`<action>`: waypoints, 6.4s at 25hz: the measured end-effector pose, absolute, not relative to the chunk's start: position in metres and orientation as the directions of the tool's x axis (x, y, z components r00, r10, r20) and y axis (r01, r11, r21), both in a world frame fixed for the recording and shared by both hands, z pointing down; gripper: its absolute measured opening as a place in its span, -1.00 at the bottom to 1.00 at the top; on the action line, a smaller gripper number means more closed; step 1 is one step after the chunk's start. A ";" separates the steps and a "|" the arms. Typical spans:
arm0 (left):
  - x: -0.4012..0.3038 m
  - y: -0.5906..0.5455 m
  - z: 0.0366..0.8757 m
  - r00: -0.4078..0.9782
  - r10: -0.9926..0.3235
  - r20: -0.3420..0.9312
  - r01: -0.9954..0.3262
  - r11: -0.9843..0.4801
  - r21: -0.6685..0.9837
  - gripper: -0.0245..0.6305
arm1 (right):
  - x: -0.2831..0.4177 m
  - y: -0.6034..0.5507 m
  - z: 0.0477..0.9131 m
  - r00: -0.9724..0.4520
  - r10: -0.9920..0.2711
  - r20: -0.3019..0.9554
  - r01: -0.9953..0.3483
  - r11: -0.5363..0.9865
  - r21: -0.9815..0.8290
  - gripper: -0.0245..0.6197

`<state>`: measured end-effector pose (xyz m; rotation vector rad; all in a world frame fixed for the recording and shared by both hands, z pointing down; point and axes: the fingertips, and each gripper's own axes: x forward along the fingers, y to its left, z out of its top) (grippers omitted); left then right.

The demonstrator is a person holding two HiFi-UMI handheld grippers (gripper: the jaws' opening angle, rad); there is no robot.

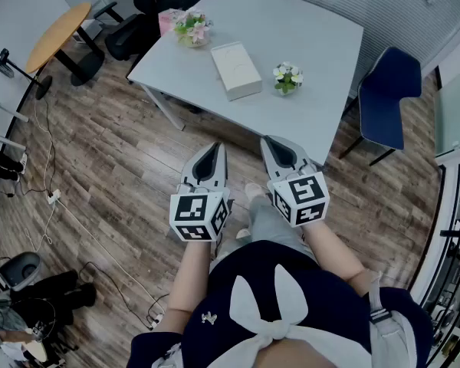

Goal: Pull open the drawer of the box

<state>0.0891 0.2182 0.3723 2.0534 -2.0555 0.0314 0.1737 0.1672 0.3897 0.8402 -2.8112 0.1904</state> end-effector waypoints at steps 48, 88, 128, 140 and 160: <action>-0.038 0.015 0.461 -0.045 -0.897 0.440 -0.980 0.126 0.157 -0.40 | 0.086 -0.094 0.491 -0.752 -0.368 0.546 -0.553 0.804 -0.219 -0.20; -0.118 -0.102 0.597 0.362 -0.560 0.745 -0.897 -0.427 0.115 -0.40 | 0.032 -0.172 0.623 -0.462 -0.309 0.831 -0.738 0.654 -0.168 -0.29; -0.094 -0.127 0.651 0.476 -0.281 0.834 -0.681 -0.718 0.147 -0.41 | 0.034 -0.171 0.620 -0.413 -0.233 0.881 -0.776 0.596 -0.206 -0.35; -0.088 -0.123 0.658 0.439 -0.267 0.858 -0.648 -0.756 0.097 -0.68 | 0.034 -0.171 0.620 -0.413 -0.242 0.878 -0.775 0.600 -0.199 -0.34; -0.096 -0.119 0.658 0.441 -0.326 0.836 -0.692 -0.717 0.086 -0.69 | 0.033 -0.172 0.621 -0.417 -0.241 0.877 -0.774 0.600 -0.203 -0.34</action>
